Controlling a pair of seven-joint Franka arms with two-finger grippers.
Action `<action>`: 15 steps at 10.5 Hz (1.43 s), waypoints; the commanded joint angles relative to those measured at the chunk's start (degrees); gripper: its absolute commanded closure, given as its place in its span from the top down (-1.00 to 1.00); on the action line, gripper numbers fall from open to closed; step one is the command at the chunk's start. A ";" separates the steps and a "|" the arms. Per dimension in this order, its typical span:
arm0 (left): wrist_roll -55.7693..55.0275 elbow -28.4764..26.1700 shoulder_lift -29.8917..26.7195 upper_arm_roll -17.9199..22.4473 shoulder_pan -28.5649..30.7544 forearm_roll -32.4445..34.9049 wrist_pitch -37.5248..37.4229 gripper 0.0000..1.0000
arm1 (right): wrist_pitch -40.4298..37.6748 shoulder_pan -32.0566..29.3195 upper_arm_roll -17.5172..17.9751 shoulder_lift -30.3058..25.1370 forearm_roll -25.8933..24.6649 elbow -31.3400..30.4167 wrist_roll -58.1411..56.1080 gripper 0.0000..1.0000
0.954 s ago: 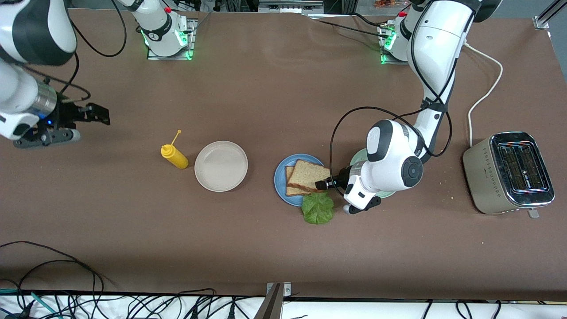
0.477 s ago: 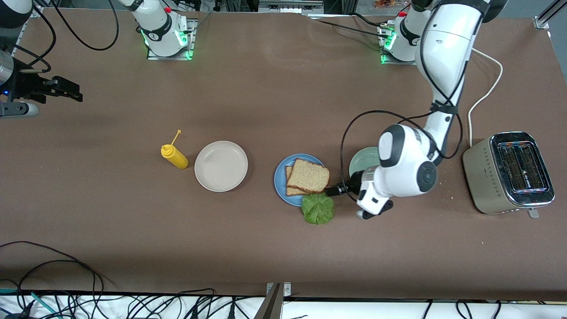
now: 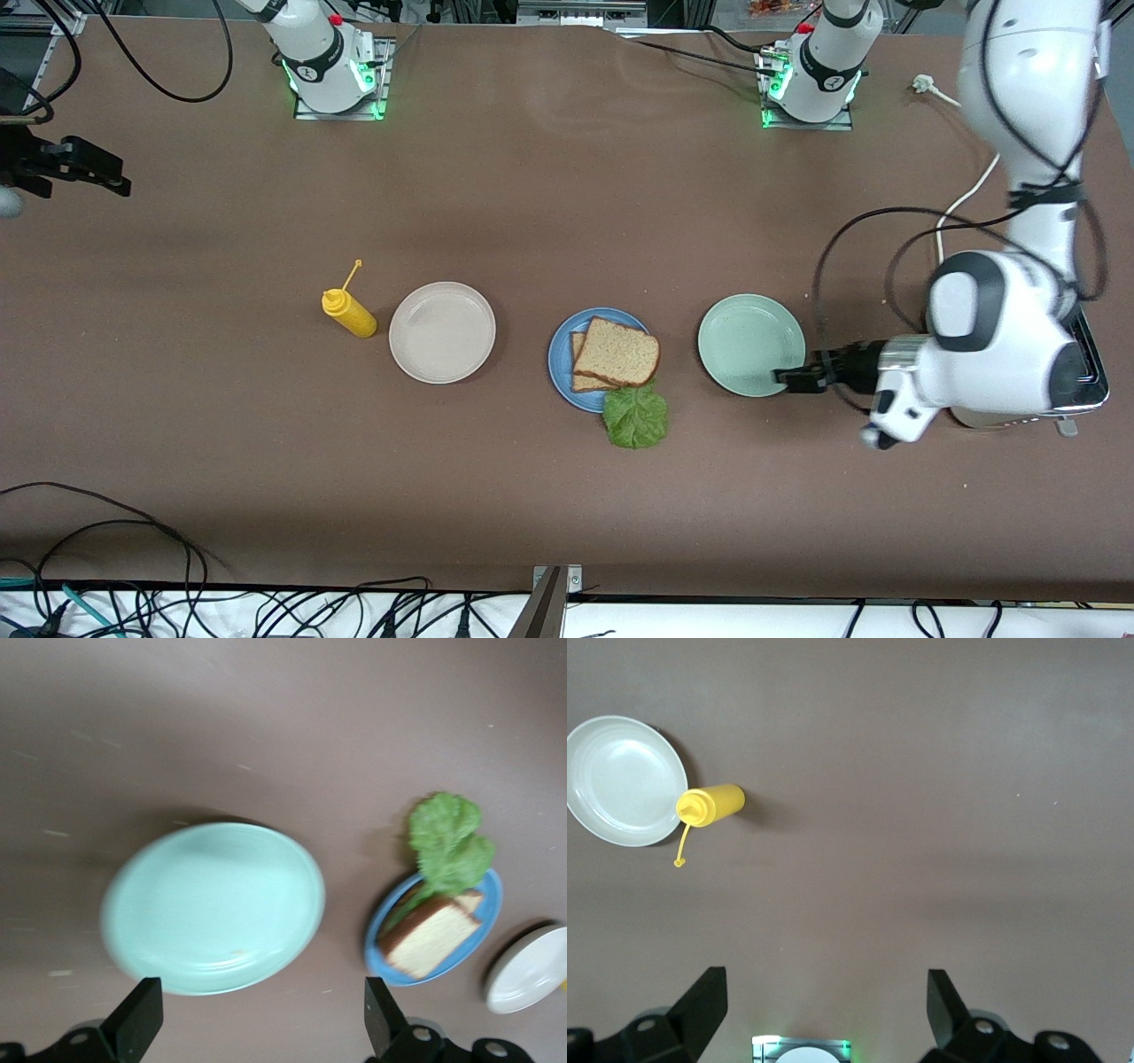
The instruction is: Make sandwich in blue plate with both arms
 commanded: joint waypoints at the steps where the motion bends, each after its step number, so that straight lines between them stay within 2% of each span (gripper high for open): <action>1: 7.80 -1.34 -8.74 1.07 1.29 11.05 -4.36 1.00 | -1.67 -0.34 -3.13 0.56 0.43 3.81 0.01 1.00; 3: 8.42 -1.43 -14.98 0.90 0.16 19.83 -9.97 1.00 | -1.76 0.01 -2.78 0.56 0.35 3.90 0.18 1.00; 5: 9.13 -1.86 -20.79 0.90 -1.69 25.57 -12.54 1.00 | -1.94 0.01 -2.78 0.56 0.35 3.81 -0.08 1.00; 11: 9.30 -5.82 -34.60 0.99 -1.08 26.11 -16.93 1.00 | -1.76 0.01 -2.87 0.56 0.44 3.90 0.71 1.00; 15: 9.39 -5.82 -36.72 0.46 -0.91 29.89 -18.17 1.00 | -1.76 0.01 -2.87 0.56 0.35 3.90 0.27 1.00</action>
